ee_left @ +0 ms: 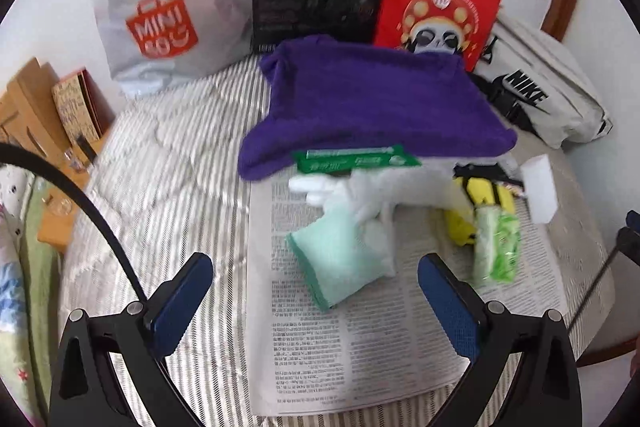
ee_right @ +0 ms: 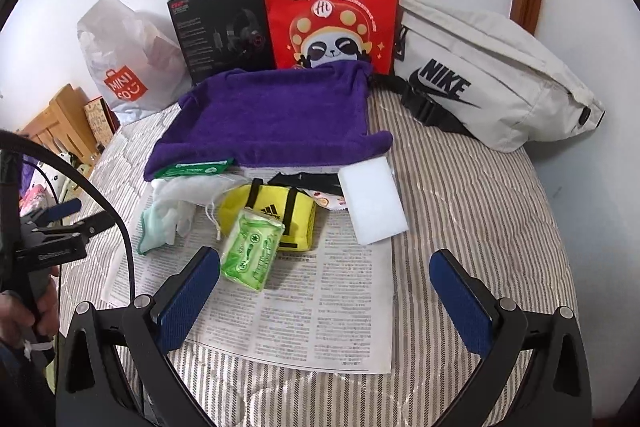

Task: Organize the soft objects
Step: 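Lower the left tool onto the mint-green glove and close on it, then grasp the white sponge block with the right tool while the left lifts the glove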

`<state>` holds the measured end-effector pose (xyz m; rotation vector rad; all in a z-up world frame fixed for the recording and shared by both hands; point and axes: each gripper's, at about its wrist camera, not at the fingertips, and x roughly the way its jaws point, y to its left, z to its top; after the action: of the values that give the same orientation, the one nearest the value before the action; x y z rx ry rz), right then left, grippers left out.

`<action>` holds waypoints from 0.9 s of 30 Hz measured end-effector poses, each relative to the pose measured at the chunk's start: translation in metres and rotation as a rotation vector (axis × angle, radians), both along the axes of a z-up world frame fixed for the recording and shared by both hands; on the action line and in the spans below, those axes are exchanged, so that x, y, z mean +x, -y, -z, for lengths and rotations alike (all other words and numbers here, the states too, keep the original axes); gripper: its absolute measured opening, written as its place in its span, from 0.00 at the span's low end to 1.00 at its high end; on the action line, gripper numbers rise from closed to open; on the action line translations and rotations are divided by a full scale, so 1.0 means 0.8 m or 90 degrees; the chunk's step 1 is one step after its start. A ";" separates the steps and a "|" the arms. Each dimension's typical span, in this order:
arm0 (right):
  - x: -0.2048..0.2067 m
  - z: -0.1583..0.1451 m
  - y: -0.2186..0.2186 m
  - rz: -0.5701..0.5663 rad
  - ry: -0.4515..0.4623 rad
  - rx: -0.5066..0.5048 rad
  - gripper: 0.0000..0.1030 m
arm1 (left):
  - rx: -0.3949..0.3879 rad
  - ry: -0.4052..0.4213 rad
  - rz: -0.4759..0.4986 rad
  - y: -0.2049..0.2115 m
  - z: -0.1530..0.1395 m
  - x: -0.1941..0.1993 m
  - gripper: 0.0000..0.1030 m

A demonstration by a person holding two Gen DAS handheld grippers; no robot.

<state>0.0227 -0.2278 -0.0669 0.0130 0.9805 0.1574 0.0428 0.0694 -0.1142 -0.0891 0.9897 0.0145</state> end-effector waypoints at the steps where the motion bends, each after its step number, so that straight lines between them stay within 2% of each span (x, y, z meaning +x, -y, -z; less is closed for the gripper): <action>1: 0.001 0.003 0.000 0.001 -0.005 -0.002 1.00 | -0.009 -0.005 -0.001 -0.001 0.008 0.002 1.00; 5: 0.005 0.015 -0.001 0.000 -0.022 -0.016 1.00 | -0.038 -0.022 0.016 0.006 0.038 0.012 1.00; 12: 0.010 0.031 0.003 0.008 -0.044 -0.038 1.00 | -0.003 -0.035 0.036 0.026 0.075 0.045 1.00; 14: 0.013 0.036 0.006 0.014 -0.052 -0.040 1.00 | 0.018 -0.042 0.036 0.031 0.086 0.054 0.80; 15: 0.013 0.039 0.007 0.017 -0.058 -0.043 1.00 | 0.013 -0.040 0.031 0.030 0.090 0.056 0.62; 17: 0.015 0.044 0.009 0.020 -0.065 -0.047 1.00 | 0.000 -0.019 0.029 0.028 0.090 0.056 0.59; 19: 0.015 0.049 0.011 0.022 -0.070 -0.049 1.00 | -0.015 -0.009 0.045 0.027 0.089 0.056 0.33; 21: 0.016 0.056 0.012 0.025 -0.079 -0.051 1.00 | -0.036 -0.008 0.050 0.024 0.088 0.055 0.21; 24: 0.017 0.064 0.014 0.029 -0.089 -0.052 1.00 | -0.076 -0.006 0.047 0.013 0.087 0.046 0.18; 27: 0.018 0.069 0.013 0.027 -0.089 -0.053 1.00 | -0.092 0.003 0.040 0.002 0.085 0.034 0.17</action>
<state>0.0367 -0.2383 -0.1222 -0.0315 1.1255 0.0778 0.0701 0.0676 -0.1819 -0.1909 0.9874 -0.1149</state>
